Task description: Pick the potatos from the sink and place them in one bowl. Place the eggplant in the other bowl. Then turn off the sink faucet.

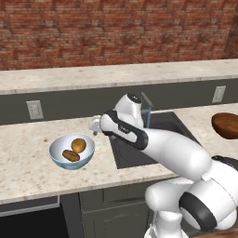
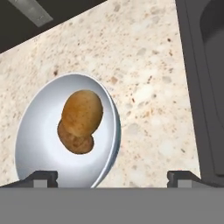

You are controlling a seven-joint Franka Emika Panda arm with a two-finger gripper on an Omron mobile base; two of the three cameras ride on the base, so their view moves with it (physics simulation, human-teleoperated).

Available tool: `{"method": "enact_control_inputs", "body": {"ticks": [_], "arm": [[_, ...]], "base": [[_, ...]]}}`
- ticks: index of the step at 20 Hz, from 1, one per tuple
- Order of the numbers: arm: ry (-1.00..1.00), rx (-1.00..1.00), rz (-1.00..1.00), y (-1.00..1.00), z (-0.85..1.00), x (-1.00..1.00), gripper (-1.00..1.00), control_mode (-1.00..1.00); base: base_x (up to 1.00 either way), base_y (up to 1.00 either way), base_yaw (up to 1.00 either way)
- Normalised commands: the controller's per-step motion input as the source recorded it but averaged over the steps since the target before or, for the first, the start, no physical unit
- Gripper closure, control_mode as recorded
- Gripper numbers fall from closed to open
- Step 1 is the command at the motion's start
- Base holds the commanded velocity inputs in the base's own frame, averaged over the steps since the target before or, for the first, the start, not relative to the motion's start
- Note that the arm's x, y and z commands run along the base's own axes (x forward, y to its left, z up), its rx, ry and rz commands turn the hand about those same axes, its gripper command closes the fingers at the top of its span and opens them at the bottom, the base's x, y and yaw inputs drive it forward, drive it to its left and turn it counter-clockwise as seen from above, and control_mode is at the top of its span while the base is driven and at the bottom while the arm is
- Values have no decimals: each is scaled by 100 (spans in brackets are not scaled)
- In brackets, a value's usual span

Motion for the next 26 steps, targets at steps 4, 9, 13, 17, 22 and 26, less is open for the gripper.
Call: {"method": "enact_control_inputs", "body": {"ticks": [4, 9, 13, 17, 22, 26], "arm": [[4, 0, -4, -59, 0, -6, -100, -100], [4, -2, -3, -63, 0, -2, -100, -100], [4, -2, 0, -57, 0, 0, -100, -100], [5, -2, 0, -59, 0, 0, -100, -100], [4, 0, 0, -48, 0, 0, -100, -100], [4, -4, 0, -46, -1, 0, -100, -100]], "base": [[0, 0, 0], [0, 0, 0], [0, 0, 0], [0, 0, 0], [0, 0, 0], [0, 0, 0]]}}
